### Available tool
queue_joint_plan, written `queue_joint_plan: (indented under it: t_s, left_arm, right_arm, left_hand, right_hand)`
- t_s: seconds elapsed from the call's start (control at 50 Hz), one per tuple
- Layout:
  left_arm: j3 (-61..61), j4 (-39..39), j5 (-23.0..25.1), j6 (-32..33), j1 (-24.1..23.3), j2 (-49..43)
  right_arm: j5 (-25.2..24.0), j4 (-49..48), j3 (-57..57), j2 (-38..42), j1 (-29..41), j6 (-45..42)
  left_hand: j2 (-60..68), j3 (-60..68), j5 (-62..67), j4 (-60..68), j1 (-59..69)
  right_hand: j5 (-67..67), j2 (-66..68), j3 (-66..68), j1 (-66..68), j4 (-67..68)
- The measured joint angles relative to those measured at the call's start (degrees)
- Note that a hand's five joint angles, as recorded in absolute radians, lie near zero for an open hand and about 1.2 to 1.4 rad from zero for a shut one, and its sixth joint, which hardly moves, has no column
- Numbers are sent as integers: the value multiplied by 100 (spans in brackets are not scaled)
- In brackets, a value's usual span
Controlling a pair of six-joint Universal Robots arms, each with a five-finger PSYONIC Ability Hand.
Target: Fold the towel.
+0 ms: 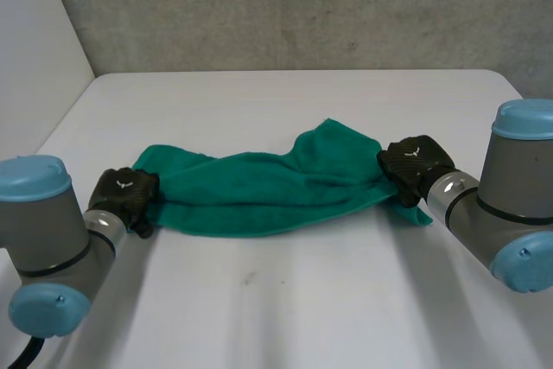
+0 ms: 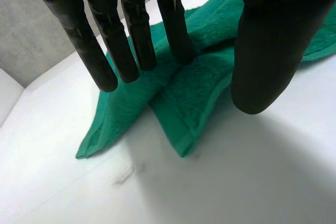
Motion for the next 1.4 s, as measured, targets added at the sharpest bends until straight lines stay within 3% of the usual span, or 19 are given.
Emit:
queue_joint_plan:
  t_s: [0.56, 0.68, 0.7, 0.78, 0.86, 0.96, 1.04, 1.12, 1.24, 1.4]
  left_arm:
    - [766, 8, 20, 13, 24, -714]
    - [927, -9, 18, 13, 16, -818]
    - [945, -11, 14, 12, 13, -812]
    - [944, -27, -7, 6, -12, -649]
    - [833, -128, -36, -11, -101, 185]
    - [757, -390, -42, -8, -241, 1515]
    - [890, -836, -12, 8, -301, 2839]
    - [1141, -1362, 8, 19, -288, 3340]
    - [1341, -2118, 16, 36, -264, 3148]
    - [1383, -2432, -10, 160, -221, 1587]
  right_arm:
    - [-37, -35, 42, 17, 9, 0]
    - [-36, -40, 36, 15, 6, 0]
    - [-35, -40, 34, 14, 5, 0]
    - [-25, -33, 3, -18, -8, -4]
    - [7, 91, -135, -248, -80, -44]
    - [20, 926, -625, -862, -291, -249]
    - [-4, 2175, -1343, -1414, -550, -589]
    - [-26, 3249, -2002, -1753, -797, -1067]
    - [-44, 4123, -2466, -1857, -960, -1693]
    - [0, 4228, -2294, -941, -851, -1939]
  left_hand:
    - [26, 14, 33, 32, 27]
    - [1364, 1348, 1212, 1273, 1411]
    - [2819, 2764, 2715, 2819, 2806]
    - [3071, 3041, 2775, 3082, 2806]
    - [3078, 3044, 2775, 3082, 2806]
    - [3088, 3049, 2775, 3082, 2805]
    - [3095, 3063, 2775, 3100, 2806]
    - [3098, 3066, 2775, 3105, 2806]
    - [3101, 3067, 2775, 3107, 2806]
    - [3103, 3067, 2775, 3109, 2806]
  right_hand:
    - [1, 0, 0, 0, 0]
    - [2, 0, 0, 0, 0]
    - [2, 0, 0, 0, 0]
    - [3, 0, 0, 0, 0]
    - [3, 0, 0, 0, 0]
    - [4, 0, 0, 0, 0]
    - [4, 0, 0, 0, 0]
    - [4, 0, 0, 0, 1]
    - [4, 0, 0, 0, 1]
    - [4, 0, 0, 0, 1]
